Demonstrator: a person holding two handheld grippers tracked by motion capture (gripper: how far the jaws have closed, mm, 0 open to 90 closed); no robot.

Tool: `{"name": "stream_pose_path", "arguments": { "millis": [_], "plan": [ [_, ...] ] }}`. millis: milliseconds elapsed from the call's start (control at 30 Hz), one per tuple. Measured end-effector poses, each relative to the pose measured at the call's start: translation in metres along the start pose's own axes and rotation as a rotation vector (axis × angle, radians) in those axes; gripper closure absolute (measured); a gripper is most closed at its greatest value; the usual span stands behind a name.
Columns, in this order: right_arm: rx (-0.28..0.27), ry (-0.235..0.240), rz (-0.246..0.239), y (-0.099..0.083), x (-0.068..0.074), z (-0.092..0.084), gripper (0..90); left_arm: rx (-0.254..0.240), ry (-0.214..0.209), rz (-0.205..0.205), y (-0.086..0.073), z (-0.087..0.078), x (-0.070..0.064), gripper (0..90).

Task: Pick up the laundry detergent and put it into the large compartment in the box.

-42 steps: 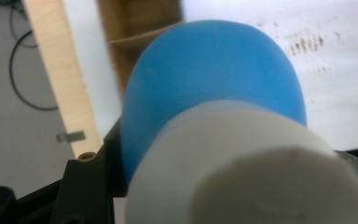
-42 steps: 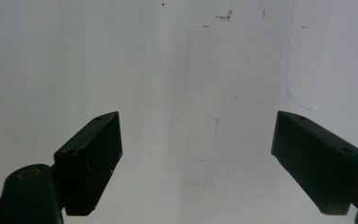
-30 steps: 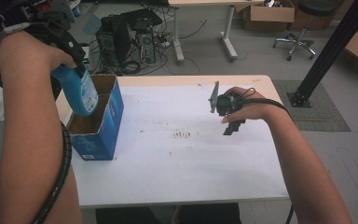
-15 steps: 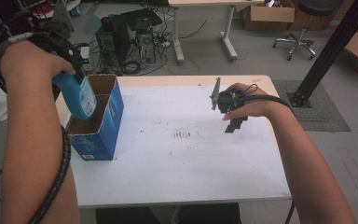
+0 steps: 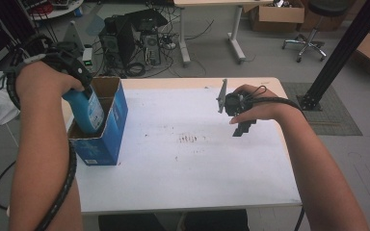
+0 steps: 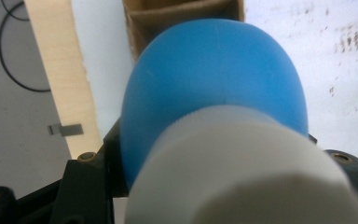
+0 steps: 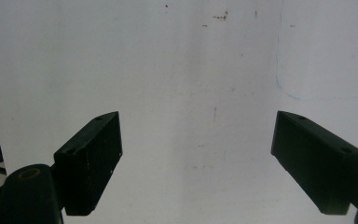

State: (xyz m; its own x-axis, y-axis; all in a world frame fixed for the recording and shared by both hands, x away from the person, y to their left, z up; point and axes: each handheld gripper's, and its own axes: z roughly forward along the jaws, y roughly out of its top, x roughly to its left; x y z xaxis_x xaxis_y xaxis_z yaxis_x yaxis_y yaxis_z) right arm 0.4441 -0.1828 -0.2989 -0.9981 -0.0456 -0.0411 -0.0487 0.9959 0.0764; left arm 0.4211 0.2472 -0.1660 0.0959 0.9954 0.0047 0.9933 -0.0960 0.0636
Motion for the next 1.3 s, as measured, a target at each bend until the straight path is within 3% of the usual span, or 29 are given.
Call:
{"name": "stream_pose_path", "arguments": {
  "millis": [767, 1300],
  "plan": [
    [-0.009, -0.003, 0.004, -0.001, -0.002, -0.002, 16.6, 0.066, -0.038, 0.012, 0.002, 0.073, 0.007, 39.5],
    [-0.004, 0.002, 0.0, 0.001, -0.002, 0.003, 16.6, 0.093, -0.016, 0.02, 0.002, 0.107, 0.004, 39.5]
  ]
}}
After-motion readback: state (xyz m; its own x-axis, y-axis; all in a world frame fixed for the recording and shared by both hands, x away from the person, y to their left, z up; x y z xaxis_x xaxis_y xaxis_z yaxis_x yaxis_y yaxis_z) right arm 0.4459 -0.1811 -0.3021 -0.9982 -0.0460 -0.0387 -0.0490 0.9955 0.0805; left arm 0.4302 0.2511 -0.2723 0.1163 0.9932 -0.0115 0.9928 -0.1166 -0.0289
